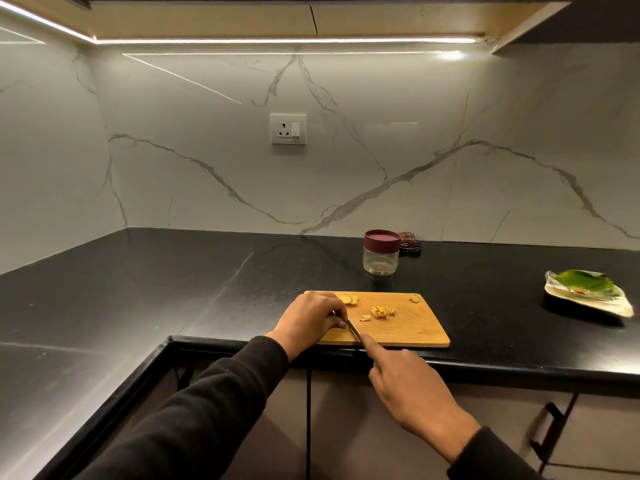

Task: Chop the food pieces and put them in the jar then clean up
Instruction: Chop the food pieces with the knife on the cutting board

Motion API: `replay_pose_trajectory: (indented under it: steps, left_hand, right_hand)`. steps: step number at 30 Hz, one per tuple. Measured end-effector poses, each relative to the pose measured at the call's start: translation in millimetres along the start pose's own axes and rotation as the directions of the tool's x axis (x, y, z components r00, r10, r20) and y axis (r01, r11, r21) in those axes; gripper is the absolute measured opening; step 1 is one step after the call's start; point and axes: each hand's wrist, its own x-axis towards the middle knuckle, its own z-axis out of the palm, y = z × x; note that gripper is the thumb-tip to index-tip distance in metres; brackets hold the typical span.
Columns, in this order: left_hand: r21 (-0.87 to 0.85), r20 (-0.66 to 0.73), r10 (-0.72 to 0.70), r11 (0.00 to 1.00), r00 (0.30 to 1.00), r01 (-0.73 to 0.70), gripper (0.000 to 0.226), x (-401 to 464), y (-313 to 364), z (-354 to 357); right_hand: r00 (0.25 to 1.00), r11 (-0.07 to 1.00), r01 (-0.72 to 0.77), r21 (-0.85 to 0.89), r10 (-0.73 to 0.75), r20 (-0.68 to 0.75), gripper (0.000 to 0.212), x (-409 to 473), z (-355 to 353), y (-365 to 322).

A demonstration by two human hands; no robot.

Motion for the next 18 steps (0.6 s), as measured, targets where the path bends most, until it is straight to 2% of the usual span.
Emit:
replay_pose_trajectory:
  steps: [10,18]
  left_hand:
    - [0.038,0.006,-0.008,0.999,1.0,0.008,0.01,-1,0,-1]
    - [0.06,0.102,0.034,0.997,0.994,-0.04,0.023,3,1,-2]
  right_hand:
    - [1.0,0.982,-0.02,-0.19,0.017,-0.018,0.059,-16,-8,2]
    - [1.0,0.984,-0.018,-0.179,0.017,-0.008,0.06,-16,-9,2]
